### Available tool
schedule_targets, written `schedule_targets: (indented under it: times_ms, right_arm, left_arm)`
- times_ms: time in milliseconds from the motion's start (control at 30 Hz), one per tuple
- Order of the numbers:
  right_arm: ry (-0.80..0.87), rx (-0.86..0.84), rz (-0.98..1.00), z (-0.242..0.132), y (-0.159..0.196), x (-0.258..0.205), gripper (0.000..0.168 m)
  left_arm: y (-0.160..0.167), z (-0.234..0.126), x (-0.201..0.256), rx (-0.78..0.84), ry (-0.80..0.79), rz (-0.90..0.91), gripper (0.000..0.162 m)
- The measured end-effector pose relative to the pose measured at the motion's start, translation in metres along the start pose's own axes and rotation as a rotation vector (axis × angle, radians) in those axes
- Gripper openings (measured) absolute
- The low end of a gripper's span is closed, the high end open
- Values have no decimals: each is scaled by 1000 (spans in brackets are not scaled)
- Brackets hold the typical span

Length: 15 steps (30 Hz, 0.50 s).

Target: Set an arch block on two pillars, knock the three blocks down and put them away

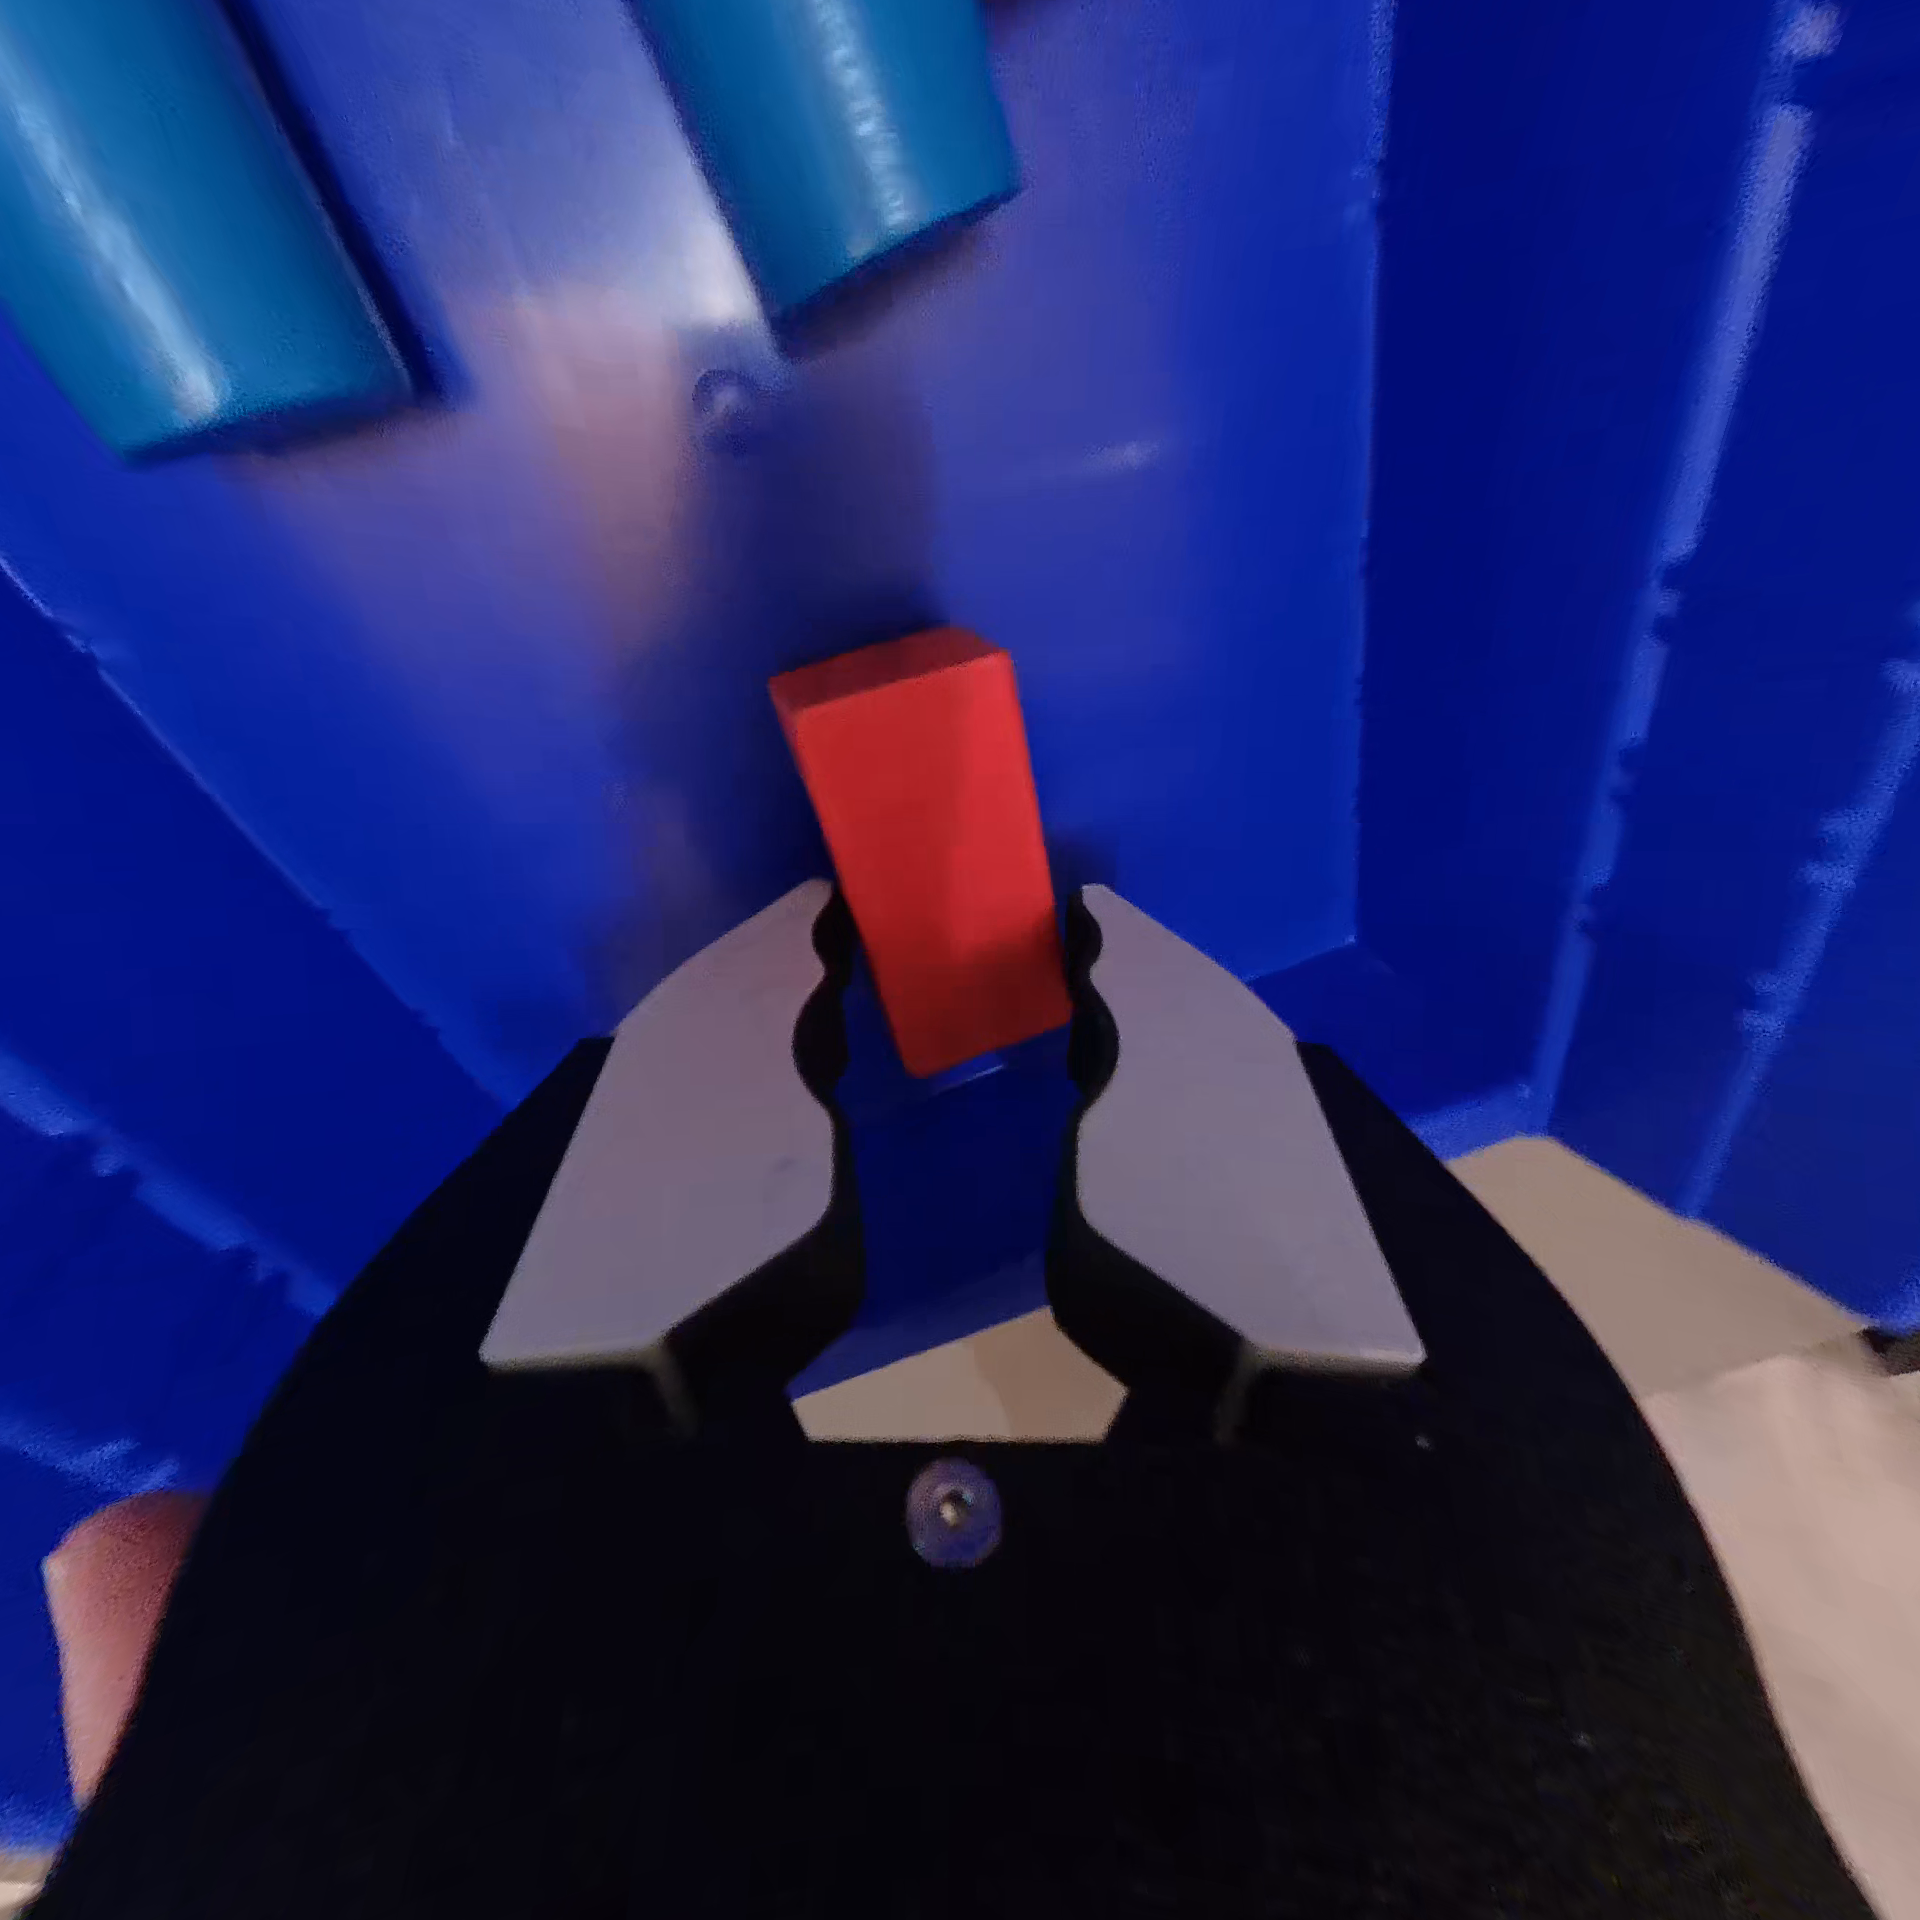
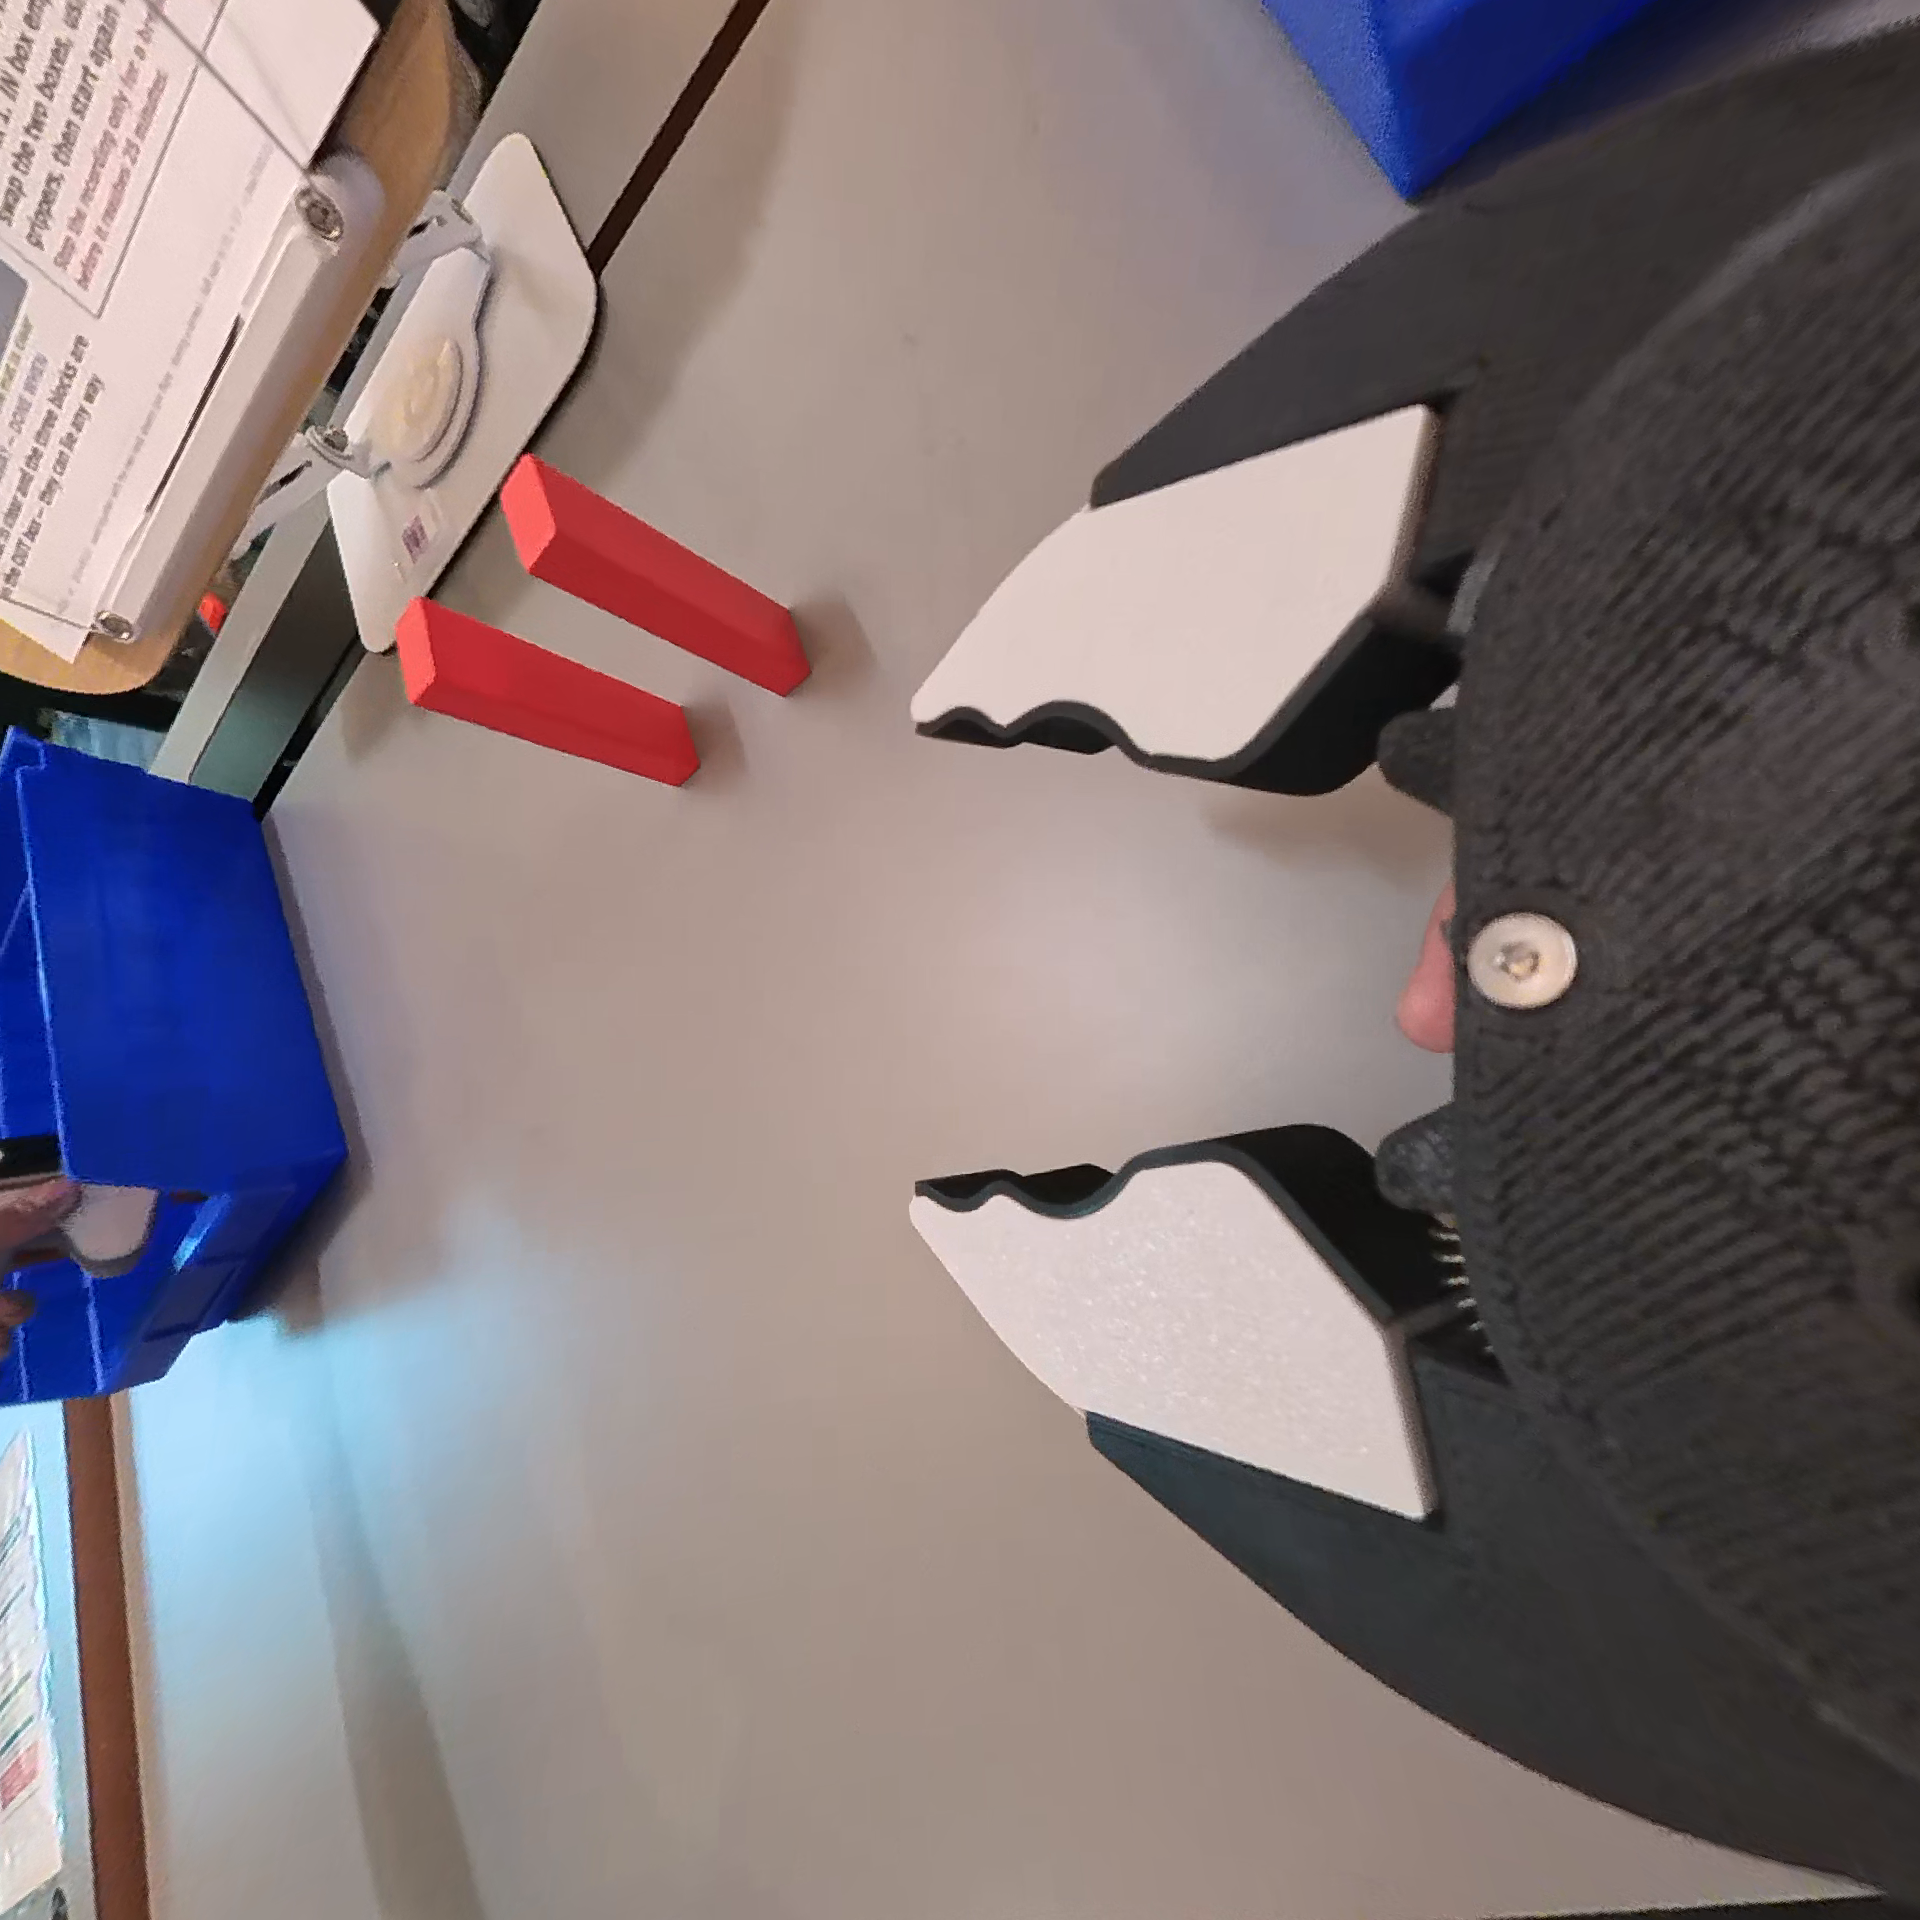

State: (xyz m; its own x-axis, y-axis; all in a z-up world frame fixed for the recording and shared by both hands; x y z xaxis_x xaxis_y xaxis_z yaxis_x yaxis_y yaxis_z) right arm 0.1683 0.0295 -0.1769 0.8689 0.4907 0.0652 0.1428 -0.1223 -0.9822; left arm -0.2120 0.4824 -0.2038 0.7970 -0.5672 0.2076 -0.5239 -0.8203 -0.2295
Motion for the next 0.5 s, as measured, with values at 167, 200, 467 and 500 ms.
schedule_targets:
  times_ms: [167,200,467,500]
  right_arm:
    - [-24,-4,-67,8,-13,0,78]
    - [-34,-10,-80,11,-18,1,78]
    - [-151,34,-294,51,-100,16,77]
    - [-180,50,-324,57,-114,17,77]
  left_arm:
    - [-9,-46,24,82,7,284,38]
    - [-12,-60,33,99,4,362,38]
    - [-14,-135,147,178,227,878,38]
    - [-11,-137,165,171,283,924,38]
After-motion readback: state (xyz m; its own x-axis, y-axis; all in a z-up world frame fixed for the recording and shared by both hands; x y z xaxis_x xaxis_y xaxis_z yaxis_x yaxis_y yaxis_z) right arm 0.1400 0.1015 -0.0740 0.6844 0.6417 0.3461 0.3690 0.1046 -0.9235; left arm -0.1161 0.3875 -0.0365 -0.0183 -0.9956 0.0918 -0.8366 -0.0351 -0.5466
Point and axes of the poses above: each gripper's, where its closed fingertips meet, z out along the fingers, y out of its underside, x = y × z across the jaws, the point moved 8 cm from there along -z, back along the fingers, and after that the axes turned 15 degrees about x, right-handed, at the moved point
